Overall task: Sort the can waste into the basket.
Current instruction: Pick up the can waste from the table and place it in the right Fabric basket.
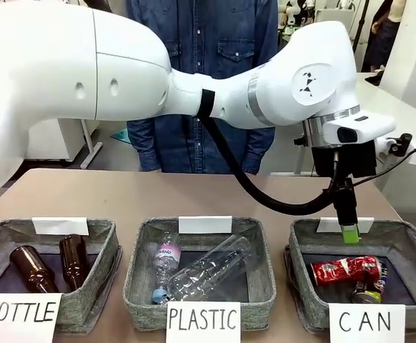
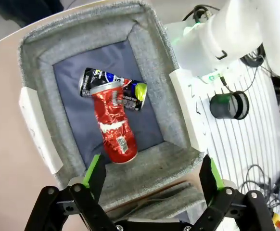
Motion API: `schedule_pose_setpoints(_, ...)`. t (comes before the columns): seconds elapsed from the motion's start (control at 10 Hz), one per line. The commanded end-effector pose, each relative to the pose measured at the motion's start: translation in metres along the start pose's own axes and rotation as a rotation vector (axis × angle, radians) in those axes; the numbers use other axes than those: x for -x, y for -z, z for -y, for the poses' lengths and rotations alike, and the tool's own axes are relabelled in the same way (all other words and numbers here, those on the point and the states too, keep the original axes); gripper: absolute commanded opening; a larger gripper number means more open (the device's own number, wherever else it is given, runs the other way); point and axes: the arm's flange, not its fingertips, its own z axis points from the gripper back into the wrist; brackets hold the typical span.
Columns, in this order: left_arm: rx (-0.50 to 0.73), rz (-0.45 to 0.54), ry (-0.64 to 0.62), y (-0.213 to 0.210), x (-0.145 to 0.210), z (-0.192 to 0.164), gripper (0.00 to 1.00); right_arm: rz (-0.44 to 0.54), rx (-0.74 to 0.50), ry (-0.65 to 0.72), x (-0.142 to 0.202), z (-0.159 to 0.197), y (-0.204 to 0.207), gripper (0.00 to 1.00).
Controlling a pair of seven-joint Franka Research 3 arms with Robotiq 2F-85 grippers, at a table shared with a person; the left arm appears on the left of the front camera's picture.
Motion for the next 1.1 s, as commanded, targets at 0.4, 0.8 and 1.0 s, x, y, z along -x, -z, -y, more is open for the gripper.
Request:
schedule_pose_setpoints(0.4,-0.047,0.140,-0.196,-0.130,0.143,0.115,1.00,-0.209,0.040,-0.044,-0.053,-0.019,0.041,1.00)
schedule_pose_setpoints(0.8,0.035,0.457,-0.628,-0.187,0.344,0.204,1.00,-0.295,0.060,-0.161,-0.108,-0.095,0.137,1.00)
schedule_pose_setpoints(1.0,0.066,0.745,-0.800,-0.185,0.417,0.235,1.00,-0.342,0.026,-0.147,-0.121,-0.132,0.199,1.00)
